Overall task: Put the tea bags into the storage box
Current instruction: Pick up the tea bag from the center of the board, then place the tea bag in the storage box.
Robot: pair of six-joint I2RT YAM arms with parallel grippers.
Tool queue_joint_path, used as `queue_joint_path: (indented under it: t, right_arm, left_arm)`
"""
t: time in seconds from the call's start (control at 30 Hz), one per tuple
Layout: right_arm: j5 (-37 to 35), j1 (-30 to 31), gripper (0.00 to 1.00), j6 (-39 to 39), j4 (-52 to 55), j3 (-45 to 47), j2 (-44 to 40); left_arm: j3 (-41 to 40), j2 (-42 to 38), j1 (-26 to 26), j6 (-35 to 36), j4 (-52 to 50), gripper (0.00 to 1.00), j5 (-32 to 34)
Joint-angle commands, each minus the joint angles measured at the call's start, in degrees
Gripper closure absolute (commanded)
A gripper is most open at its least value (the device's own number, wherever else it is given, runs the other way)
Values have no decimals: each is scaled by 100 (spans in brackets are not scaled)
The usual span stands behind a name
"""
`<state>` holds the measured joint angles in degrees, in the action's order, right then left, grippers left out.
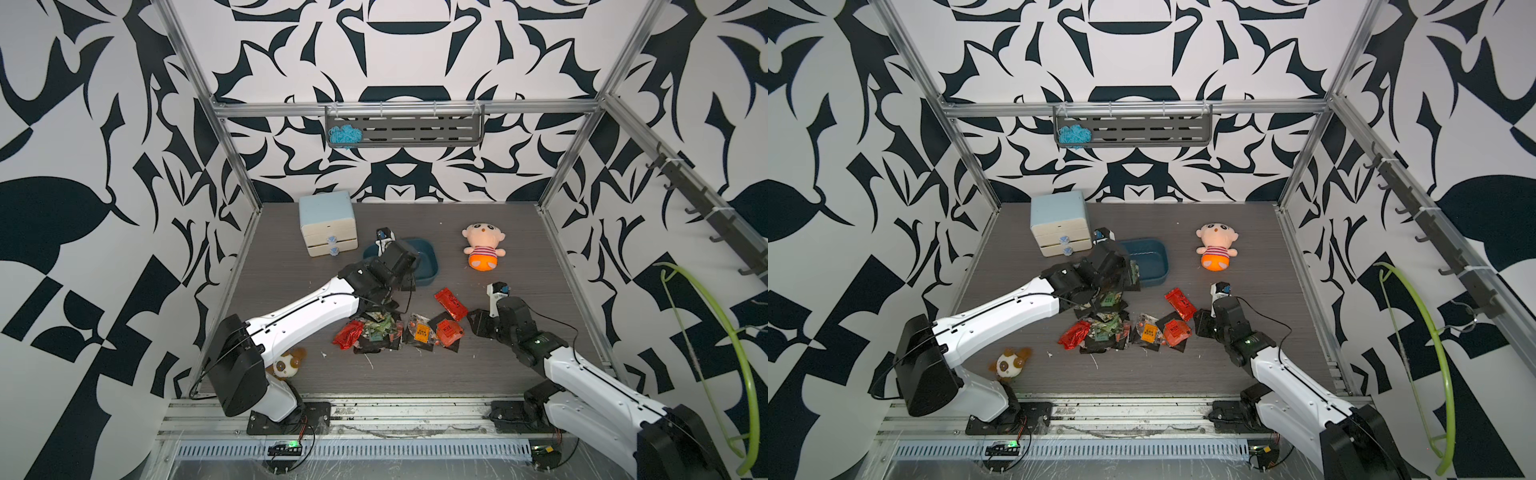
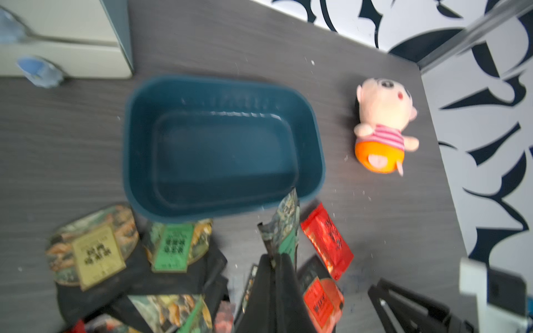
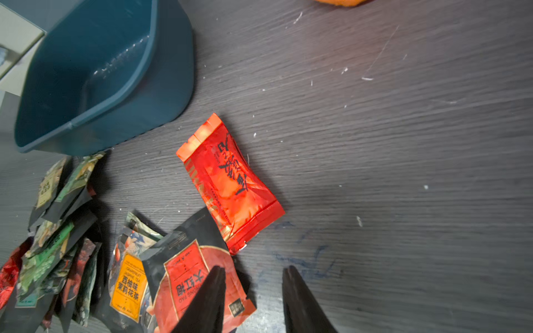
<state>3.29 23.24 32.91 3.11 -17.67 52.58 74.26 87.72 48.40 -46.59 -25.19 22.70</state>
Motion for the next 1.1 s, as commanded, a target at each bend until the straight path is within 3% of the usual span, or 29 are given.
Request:
queue_joint_path:
  t: [0.0, 0.43, 0.97, 1.07]
  right_arm:
    - [-78, 22, 63, -1, -48, -126, 15]
    - [75, 22, 63, -47, -95, -188, 174]
    - [354, 22, 63, -141, -206, -279, 482]
    - [392, 18, 63, -162, -213, -290, 524]
  left_arm:
    - [300, 491, -361, 364, 161, 100, -461]
    - [1982, 2663, -821, 351, 116, 100, -1339]
    - [2232, 3479, -1131, -27, 357, 100, -2084]
    - [2245, 3489, -1179, -10, 285, 91, -2096]
